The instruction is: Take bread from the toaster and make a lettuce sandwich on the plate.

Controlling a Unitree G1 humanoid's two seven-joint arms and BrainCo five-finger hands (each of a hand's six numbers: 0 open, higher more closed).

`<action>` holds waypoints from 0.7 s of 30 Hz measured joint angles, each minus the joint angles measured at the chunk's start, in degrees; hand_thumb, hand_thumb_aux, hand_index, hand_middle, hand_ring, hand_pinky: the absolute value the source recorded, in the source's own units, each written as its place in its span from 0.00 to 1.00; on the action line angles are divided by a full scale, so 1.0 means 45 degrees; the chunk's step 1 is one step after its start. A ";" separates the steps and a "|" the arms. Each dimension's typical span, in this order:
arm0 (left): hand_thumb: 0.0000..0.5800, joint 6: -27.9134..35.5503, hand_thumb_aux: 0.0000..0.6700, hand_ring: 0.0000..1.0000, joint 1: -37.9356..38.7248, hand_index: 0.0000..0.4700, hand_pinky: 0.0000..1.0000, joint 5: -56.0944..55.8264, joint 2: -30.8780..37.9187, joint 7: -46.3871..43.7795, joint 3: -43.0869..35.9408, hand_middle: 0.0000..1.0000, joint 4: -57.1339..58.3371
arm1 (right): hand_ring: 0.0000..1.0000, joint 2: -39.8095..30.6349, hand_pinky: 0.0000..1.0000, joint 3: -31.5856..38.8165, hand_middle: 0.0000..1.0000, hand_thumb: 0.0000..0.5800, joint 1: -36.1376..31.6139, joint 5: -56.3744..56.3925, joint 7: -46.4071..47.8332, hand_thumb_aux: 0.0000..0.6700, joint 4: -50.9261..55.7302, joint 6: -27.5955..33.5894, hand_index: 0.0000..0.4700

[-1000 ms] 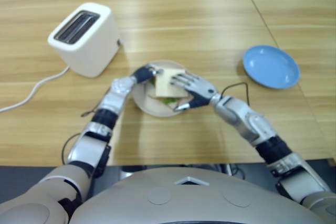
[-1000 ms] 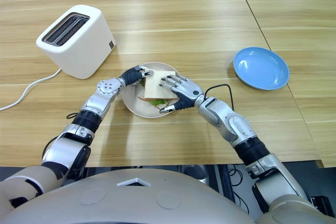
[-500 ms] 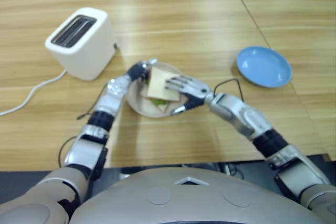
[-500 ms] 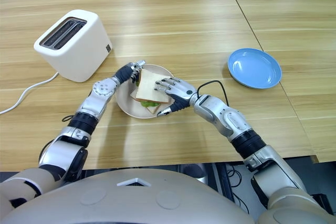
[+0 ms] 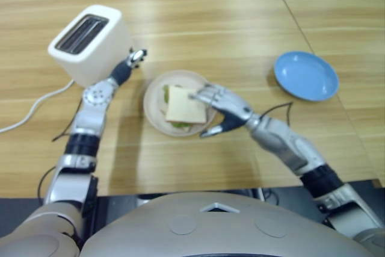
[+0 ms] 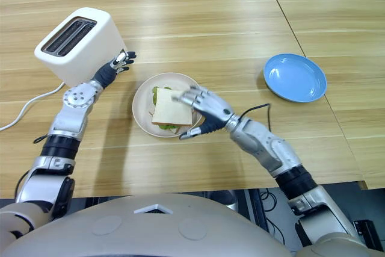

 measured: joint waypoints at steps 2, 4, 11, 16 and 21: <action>1.00 -0.0157 1.00 1.00 0.0800 0.98 1.00 -0.0531 0.0604 -0.1051 0.0041 1.00 -0.1162 | 0.00 -0.0367 0.00 -0.1534 0.00 0.00 0.0429 0.1850 0.0064 0.00 -0.1199 -0.0231 0.00; 1.00 -0.0721 1.00 1.00 0.2007 0.98 1.00 -0.0633 0.1640 -0.2166 -0.0118 1.00 -0.2201 | 0.00 -0.0996 0.00 -0.2649 0.00 0.00 0.1445 0.3616 0.0625 0.00 -0.2000 -0.0221 0.00; 1.00 -0.1323 1.00 1.00 0.4602 0.98 1.00 0.1516 0.4098 -0.3268 -0.1329 1.00 -0.2437 | 1.00 -0.3736 1.00 -0.3475 1.00 1.00 0.5572 0.6385 0.4760 1.00 -0.1955 0.0966 0.98; 1.00 -0.0598 1.00 1.00 0.4843 0.98 1.00 0.1953 0.4636 -0.3191 -0.1102 1.00 -0.2646 | 1.00 -0.3598 1.00 -0.2201 1.00 1.00 0.6133 0.6497 0.6814 1.00 -0.1456 0.1868 0.98; 1.00 -0.0270 1.00 1.00 0.4271 0.98 1.00 0.2367 0.4014 -0.3214 -0.1802 1.00 -0.2408 | 1.00 -0.2119 1.00 -0.0189 1.00 1.00 0.4059 0.3721 0.7103 1.00 0.0118 0.2917 0.98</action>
